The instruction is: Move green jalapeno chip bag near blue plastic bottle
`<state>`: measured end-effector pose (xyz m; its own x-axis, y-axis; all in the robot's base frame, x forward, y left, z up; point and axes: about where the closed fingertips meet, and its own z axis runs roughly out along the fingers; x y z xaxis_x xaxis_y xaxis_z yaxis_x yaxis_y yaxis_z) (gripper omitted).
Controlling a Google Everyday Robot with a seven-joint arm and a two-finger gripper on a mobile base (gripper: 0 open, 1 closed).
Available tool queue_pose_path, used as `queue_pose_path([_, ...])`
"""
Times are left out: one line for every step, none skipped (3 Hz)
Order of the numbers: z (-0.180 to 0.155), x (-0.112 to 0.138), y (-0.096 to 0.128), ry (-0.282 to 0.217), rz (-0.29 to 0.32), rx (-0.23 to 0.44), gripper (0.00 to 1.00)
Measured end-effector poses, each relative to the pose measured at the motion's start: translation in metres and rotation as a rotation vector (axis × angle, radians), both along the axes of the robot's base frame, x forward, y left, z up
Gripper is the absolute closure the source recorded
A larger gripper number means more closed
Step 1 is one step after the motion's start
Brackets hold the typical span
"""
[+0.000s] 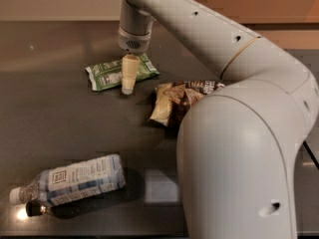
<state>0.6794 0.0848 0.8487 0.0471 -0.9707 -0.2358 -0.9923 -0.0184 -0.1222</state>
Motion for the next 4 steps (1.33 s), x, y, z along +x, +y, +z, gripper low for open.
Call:
queue_pose_path([-0.005,0.012,0.004,-0.017,-0.022,-0.029,0.00])
queue_pose_path([-0.012,0.023,0.005,-0.028,-0.042,-0.056,0.00])
queue_pose_path([-0.020,0.029,0.006,-0.025,-0.041,-0.079,0.00])
queue_pose_path([-0.026,0.034,0.008,-0.014,-0.031,-0.098,0.04])
